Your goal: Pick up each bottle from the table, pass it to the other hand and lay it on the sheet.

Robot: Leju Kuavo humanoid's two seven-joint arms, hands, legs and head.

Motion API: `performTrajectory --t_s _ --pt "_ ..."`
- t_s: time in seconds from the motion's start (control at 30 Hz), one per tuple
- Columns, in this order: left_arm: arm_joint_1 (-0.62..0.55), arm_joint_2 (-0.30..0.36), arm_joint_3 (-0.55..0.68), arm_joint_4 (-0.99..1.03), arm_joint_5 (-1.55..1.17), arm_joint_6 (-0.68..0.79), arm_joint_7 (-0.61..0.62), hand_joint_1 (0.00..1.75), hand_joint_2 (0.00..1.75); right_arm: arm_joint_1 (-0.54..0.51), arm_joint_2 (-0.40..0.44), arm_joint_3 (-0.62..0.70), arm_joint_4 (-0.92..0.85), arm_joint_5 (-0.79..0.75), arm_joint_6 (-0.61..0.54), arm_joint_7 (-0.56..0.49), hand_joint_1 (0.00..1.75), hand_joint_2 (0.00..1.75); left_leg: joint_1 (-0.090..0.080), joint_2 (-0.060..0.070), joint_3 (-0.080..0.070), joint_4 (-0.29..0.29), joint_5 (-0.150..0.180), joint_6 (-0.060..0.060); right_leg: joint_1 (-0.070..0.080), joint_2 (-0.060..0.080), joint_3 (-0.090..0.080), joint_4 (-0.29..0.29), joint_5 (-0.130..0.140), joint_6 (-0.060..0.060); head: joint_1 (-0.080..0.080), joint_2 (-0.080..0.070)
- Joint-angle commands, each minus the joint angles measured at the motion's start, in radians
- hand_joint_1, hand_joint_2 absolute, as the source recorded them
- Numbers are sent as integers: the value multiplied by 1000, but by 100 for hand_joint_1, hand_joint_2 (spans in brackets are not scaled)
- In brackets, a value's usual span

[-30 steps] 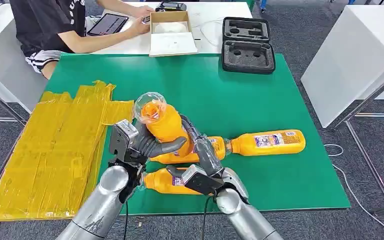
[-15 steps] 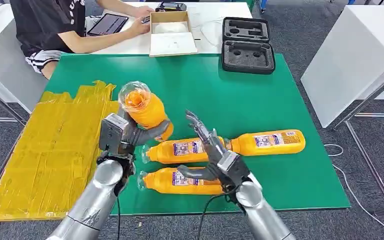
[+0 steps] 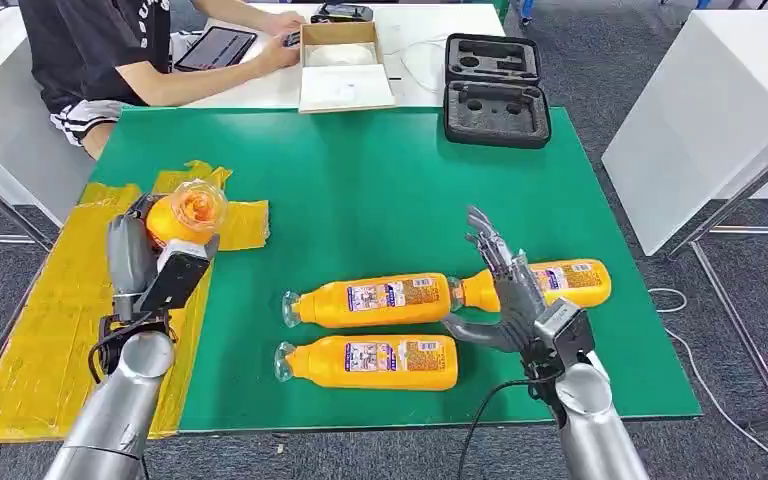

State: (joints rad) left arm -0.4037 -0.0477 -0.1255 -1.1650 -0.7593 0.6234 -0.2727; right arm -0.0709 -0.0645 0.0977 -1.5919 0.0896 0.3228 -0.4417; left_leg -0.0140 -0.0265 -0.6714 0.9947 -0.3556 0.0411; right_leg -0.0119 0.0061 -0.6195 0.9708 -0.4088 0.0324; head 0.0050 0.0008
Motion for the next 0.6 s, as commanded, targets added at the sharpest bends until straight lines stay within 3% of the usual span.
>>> performTrajectory --t_s 0.03,0.17,0.23,0.6 --pt "-10 58 71 93 -701 75 219 175 175 61 22 -107 -90 46 -63 43 0 175 0 1 4 0 -2 -2 0 0 4 0 -2 -1 0 0" --pt "-42 126 -16 207 -811 39 367 175 175 79 -1 -155 -105 50 -56 48 0 175 0 2 7 1 -4 -4 1 0 8 0 -3 -2 0 0" --pt "-70 224 -209 273 -811 13 537 175 175 99 -17 -182 -110 51 -58 41 0 175 0 1 8 0 -4 -4 1 -1 9 0 -4 -2 0 0" --pt "-70 224 -220 285 -811 25 548 175 175 99 -19 -187 -109 49 -57 38 0 175 1 2 5 1 -3 -3 1 0 5 0 -2 -1 0 0"
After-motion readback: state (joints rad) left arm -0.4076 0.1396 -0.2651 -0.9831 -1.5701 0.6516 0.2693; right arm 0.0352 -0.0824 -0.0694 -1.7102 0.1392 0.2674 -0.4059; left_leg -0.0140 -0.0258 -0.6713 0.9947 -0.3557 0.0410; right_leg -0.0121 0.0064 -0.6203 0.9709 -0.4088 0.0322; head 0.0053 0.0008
